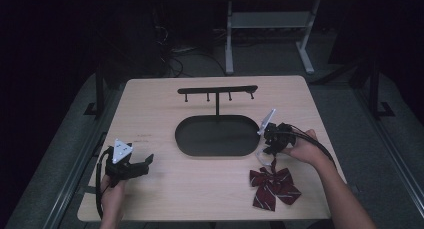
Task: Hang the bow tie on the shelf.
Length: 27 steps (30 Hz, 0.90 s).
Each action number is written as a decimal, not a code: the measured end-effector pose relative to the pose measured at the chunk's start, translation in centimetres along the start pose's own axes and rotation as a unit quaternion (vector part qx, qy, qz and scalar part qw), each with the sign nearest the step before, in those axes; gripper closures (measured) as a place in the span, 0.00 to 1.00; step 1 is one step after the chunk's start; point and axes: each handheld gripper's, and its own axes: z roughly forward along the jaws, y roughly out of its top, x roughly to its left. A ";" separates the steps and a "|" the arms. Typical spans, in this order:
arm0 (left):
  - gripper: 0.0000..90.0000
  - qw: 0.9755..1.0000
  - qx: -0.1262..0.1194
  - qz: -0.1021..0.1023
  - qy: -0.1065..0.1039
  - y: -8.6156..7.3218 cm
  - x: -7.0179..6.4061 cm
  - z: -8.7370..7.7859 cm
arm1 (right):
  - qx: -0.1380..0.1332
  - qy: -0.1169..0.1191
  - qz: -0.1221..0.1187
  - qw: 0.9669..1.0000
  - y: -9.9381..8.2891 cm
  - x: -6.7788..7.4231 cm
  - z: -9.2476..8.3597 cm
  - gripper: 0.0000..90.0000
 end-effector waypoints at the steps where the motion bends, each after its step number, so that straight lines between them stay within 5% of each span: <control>1: 0.15 1.000 0.000 -0.003 0.000 0.0 0.0 0.0 | 0.005 0.002 -0.004 1.000 -0.1 0.0 0.1 0.73; 10: 0.15 1.000 0.000 -0.002 0.000 0.0 0.0 0.0 | 0.004 0.024 0.001 1.000 -0.3 0.2 -0.2 0.92; 27: 0.15 1.000 0.001 0.000 -0.001 0.0 -0.2 0.0 | -0.056 0.041 -0.004 0.998 -0.3 1.9 -3.6 0.94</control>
